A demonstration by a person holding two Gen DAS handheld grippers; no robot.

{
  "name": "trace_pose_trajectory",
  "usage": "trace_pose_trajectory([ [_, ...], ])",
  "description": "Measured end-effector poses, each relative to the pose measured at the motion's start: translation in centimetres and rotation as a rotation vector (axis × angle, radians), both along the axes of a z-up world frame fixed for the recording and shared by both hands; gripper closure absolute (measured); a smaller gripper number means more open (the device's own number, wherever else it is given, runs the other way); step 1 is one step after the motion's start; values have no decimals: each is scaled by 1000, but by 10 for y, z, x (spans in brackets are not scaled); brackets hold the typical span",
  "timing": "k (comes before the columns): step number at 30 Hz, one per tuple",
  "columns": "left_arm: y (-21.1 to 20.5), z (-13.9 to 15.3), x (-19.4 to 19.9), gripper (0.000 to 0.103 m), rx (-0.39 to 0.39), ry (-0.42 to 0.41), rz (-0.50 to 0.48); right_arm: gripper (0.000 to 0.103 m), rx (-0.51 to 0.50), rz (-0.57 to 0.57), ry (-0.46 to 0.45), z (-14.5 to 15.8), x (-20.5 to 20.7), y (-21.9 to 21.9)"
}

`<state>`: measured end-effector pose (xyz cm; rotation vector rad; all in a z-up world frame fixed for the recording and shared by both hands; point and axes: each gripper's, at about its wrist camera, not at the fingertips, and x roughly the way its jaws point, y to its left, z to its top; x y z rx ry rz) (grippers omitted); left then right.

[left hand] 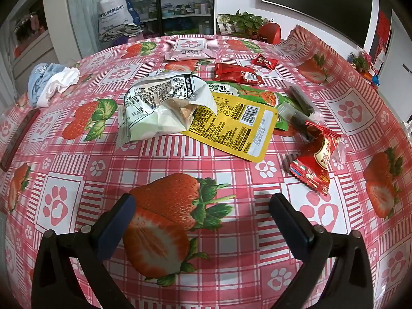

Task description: Organize snacks

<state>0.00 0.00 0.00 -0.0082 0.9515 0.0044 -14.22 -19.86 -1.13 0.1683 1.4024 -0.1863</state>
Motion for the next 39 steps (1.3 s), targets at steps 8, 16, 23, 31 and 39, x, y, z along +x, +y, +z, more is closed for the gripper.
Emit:
trace_pose_trajectory([
  [8, 0, 0, 0, 0, 0, 0, 0, 0, 1, -1, 4, 0, 1, -1],
  [16, 0, 0, 0, 0, 0, 0, 0, 0, 2, -4, 8, 0, 1, -1],
  [23, 0, 0, 0, 0, 0, 0, 0, 0, -4, 3, -10, -1, 1, 0],
  [31, 0, 0, 0, 0, 0, 0, 0, 0, -6, 3, -9, 0, -2, -1],
  [39, 0, 0, 0, 0, 0, 0, 0, 0, 0, 4, 12, -1, 3, -2],
])
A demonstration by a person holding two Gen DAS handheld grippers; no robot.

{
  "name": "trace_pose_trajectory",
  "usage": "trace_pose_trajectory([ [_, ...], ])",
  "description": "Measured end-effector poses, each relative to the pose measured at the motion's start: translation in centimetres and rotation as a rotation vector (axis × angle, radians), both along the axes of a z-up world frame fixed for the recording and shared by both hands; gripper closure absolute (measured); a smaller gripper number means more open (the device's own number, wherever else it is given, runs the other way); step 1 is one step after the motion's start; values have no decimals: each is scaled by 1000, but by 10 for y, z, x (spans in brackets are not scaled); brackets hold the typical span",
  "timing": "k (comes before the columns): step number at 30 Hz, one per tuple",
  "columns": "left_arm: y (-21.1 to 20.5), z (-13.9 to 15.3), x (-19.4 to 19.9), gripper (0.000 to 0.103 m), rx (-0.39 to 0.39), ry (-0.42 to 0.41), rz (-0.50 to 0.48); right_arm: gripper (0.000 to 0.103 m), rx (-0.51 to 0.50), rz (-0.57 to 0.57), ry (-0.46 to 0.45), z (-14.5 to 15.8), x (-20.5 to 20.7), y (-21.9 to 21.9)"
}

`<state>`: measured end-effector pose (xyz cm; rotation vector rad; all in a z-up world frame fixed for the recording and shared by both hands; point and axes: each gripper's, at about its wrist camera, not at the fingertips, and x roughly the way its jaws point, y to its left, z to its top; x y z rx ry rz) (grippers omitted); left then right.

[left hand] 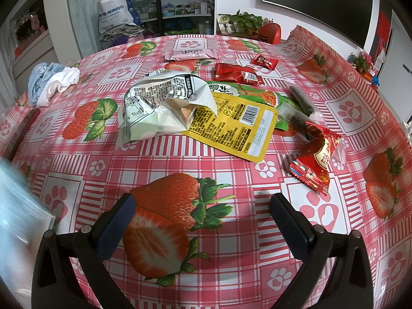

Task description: Organize snacks

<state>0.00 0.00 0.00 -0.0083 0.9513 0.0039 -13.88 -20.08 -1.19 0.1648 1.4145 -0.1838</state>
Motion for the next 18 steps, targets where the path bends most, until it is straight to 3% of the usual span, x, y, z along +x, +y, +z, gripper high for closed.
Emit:
trace_pose_trajectory([
  [18, 0, 0, 0, 0, 0, 0, 0, 0, 3, 4, 12, 0, -1, 1],
])
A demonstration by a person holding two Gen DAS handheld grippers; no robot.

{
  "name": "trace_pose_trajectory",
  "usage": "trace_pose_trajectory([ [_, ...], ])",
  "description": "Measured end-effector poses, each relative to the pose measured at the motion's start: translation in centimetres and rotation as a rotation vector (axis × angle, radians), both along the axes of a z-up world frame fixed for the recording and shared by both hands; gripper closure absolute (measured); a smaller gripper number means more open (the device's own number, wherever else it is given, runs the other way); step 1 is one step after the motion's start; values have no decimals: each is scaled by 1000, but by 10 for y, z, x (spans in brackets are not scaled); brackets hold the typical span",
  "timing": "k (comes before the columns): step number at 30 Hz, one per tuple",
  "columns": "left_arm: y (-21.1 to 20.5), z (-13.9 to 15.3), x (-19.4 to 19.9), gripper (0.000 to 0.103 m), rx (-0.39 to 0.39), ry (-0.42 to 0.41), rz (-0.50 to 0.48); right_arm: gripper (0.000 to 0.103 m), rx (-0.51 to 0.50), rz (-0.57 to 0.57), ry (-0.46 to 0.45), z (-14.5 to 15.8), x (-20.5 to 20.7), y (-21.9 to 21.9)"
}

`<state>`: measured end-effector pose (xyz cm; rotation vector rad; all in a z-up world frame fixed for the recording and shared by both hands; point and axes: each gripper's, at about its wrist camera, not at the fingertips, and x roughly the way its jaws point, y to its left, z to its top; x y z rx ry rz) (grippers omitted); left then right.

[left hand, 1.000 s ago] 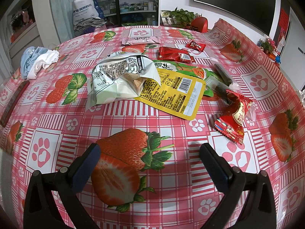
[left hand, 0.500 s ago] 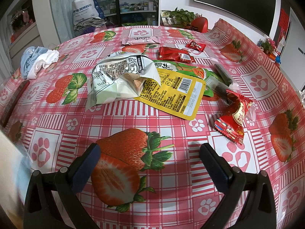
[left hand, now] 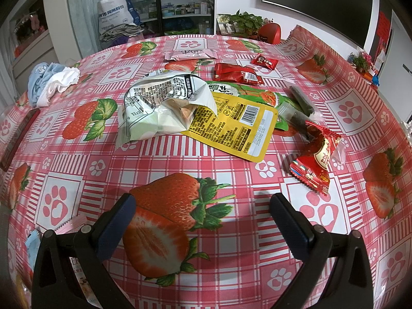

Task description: Organize snacks

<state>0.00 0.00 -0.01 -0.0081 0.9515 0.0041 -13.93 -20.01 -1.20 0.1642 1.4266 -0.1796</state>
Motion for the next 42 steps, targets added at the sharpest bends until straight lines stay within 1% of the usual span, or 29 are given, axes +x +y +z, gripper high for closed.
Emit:
trace_pose_trajectory([
  [16, 0, 0, 0, 0, 0, 0, 0, 0, 2, 0, 4, 0, -2, 1],
  [20, 0, 0, 0, 0, 0, 0, 0, 0, 11, 2, 36, -1, 3, 0],
  [26, 0, 0, 0, 0, 1, 0, 0, 0, 36, 6, 130, -5, 18, -2],
  [30, 0, 0, 0, 0, 0, 0, 0, 0, 48, 7, 177, -7, 25, -2],
  [33, 0, 0, 0, 0, -1, 0, 2, 0, 51, 6, 186, -7, 27, -2],
  [36, -5, 0, 2, 0, 4, 0, 50, 0, 48, 5, 174, -7, 31, -7],
  [37, -8, 0, 2, 0, 8, 8, 59, 0, 47, 5, 169, -6, 31, -7],
  [38, -8, 6, 0, 0, 16, 42, 45, 0, 45, 5, 161, -6, 30, -7],
  [39, -14, 4, 6, 0, 15, 82, 9, 0, 44, 6, 155, -5, 28, -8],
  [40, -17, 5, 11, 0, 17, 147, -45, 0, 44, 7, 152, -3, 24, -8],
  [41, -19, 6, 14, 0, 18, 181, -75, 0, 45, 9, 151, -3, 23, -8],
  [42, -20, 6, 18, 0, 26, 253, -109, 0, 46, 11, 152, -2, 21, -9],
])
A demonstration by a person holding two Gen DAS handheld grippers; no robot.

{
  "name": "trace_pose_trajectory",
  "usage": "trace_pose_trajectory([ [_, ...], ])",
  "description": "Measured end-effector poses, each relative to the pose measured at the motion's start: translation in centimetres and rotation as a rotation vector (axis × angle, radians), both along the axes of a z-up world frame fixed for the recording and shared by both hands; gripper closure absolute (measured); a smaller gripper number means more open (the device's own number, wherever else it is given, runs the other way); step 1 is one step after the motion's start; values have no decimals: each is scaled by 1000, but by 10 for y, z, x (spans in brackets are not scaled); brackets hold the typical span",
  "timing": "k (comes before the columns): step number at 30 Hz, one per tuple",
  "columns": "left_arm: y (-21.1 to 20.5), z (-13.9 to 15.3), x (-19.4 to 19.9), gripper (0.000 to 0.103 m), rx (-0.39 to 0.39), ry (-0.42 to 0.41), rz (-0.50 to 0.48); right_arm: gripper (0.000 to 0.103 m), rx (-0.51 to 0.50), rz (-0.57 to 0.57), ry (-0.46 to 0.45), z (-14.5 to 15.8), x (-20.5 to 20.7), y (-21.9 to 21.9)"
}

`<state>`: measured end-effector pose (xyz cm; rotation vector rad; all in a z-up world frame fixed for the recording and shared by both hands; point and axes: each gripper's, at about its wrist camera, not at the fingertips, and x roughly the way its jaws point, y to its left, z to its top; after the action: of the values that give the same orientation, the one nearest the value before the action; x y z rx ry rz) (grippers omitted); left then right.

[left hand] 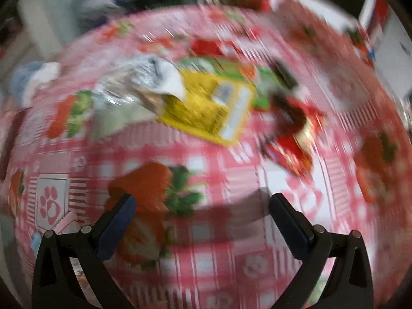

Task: Organize snacks
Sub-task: 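Move both tools toward the snack packets beside the white tray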

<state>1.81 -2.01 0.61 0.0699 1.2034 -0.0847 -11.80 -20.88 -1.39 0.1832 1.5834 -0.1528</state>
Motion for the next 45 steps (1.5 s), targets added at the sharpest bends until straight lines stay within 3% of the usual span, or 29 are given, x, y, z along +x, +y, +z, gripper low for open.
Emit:
trace_pose_trajectory([
  [1, 0, 0, 3, 0, 10, 70, -20, 0, 0, 4, 1, 0, 0, 0],
  [3, 7, 4, -1, 0, -3, 107, -25, 0, 1, 8, 5, 1, -2, 0],
  [8, 48, 54, -21, 0, -18, 62, -22, 0, 33, -3, -29, 11, -5, 2],
  [11, 83, 73, -42, 0, 22, 50, -24, 0, 27, 23, -56, 28, -11, 10],
  [18, 183, 59, -104, 0, 71, 170, 48, 0, 93, 44, -85, 46, -18, 51],
  [21, 206, 47, -121, 0, 75, 204, 75, 0, 101, 56, -92, 49, -17, 72],
  [27, 228, 30, -132, 0, 14, 229, 102, 0, 121, 82, -87, 55, -13, 106],
  [31, 243, 24, -135, 0, 19, 238, 108, 0, 133, 89, -81, 60, -8, 148],
  [38, 258, 22, -138, 0, 44, 195, 34, 0, 146, 68, -62, 45, 14, 192],
  [45, 239, 12, -122, 0, 14, 229, 57, 0, 95, 85, -28, 23, 26, 227],
])
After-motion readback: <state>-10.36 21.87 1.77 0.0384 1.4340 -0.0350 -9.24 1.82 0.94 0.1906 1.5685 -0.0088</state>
